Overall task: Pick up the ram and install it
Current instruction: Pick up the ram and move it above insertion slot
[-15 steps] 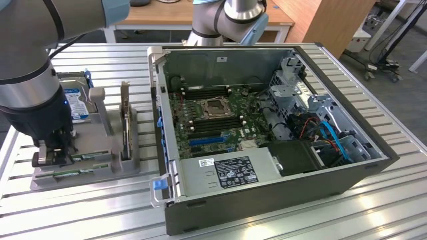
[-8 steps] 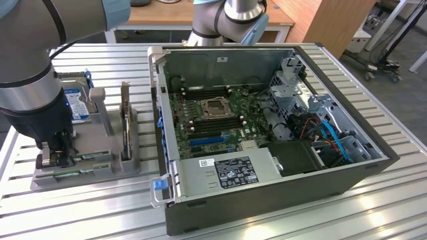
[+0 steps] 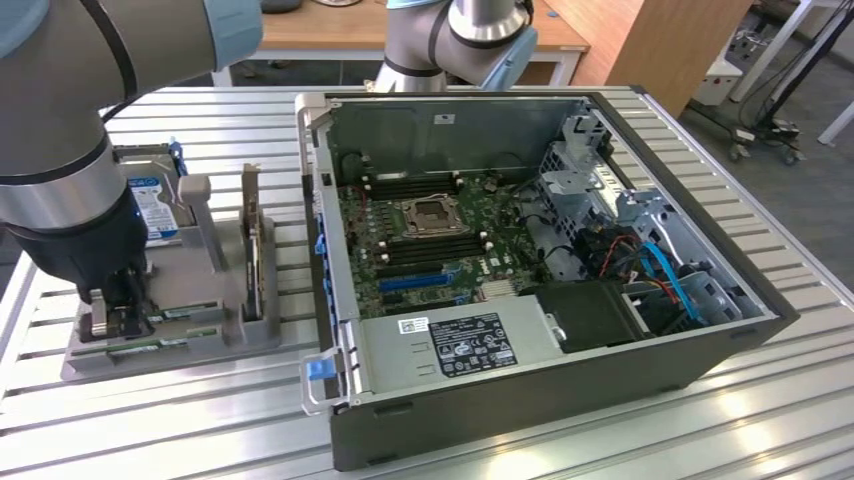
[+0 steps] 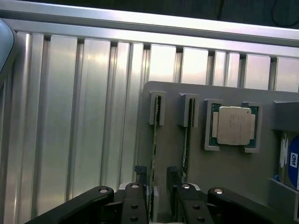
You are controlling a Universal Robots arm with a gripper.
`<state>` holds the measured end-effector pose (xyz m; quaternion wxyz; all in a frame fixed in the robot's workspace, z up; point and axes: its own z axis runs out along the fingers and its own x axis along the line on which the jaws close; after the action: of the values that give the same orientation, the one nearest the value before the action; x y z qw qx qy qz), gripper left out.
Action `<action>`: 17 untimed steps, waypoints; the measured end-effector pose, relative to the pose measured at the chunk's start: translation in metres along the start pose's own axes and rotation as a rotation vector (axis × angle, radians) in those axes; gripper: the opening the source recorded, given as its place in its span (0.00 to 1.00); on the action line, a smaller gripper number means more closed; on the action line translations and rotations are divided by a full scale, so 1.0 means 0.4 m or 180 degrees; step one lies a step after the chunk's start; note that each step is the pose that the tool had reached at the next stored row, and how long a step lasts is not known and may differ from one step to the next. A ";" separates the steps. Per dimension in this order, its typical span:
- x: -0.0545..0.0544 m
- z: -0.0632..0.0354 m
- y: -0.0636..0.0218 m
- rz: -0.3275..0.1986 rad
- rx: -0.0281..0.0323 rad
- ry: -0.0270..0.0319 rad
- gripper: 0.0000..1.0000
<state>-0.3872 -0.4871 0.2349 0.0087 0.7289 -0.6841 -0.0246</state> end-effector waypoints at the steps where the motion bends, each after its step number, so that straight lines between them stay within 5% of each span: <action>1: 0.000 0.002 0.000 -0.0011 0.0000 0.0001 0.31; 17: 0.001 0.022 -0.001 -0.0030 -0.0001 0.0002 0.31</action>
<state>-0.3872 -0.4871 0.2262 0.0089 0.7321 -0.6807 -0.0245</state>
